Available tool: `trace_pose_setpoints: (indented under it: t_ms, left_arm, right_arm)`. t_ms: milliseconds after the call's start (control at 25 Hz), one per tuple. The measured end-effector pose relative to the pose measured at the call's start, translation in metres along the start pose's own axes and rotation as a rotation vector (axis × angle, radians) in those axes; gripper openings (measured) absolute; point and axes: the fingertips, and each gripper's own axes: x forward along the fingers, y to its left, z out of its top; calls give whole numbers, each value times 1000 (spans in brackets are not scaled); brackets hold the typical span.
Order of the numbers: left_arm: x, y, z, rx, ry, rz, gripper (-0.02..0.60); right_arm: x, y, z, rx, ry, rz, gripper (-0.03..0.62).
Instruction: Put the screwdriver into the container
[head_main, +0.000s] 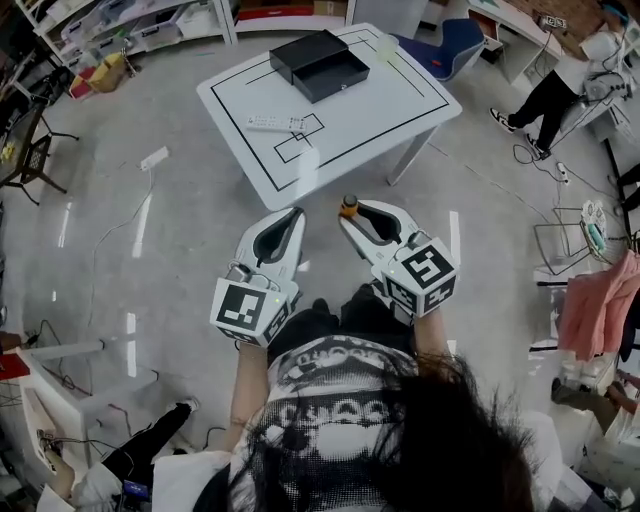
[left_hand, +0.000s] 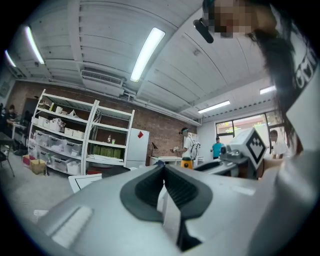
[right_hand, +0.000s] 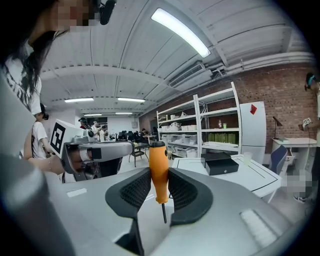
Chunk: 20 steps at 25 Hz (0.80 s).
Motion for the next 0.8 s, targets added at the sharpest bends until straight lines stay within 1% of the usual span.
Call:
trace_pose_setpoints:
  t_ms: [160,480,640,800]
  left_arm:
    - [6,2,0,-8,-3,-17,0]
    - [33,12,-3,-33,-6,-22,0]
    - [57,14,-8,-30,13,-23,0]
    - [92,18,-11,-30,29,-10,0]
  right_arm:
    - [3,-5,0,-1,10,-12,115]
    - [10,-31,-1,6,16,-23,114]
    - [15,-57,-5,25,14,-23,114]
    - [23,-94,-6,38,14,-15,115]
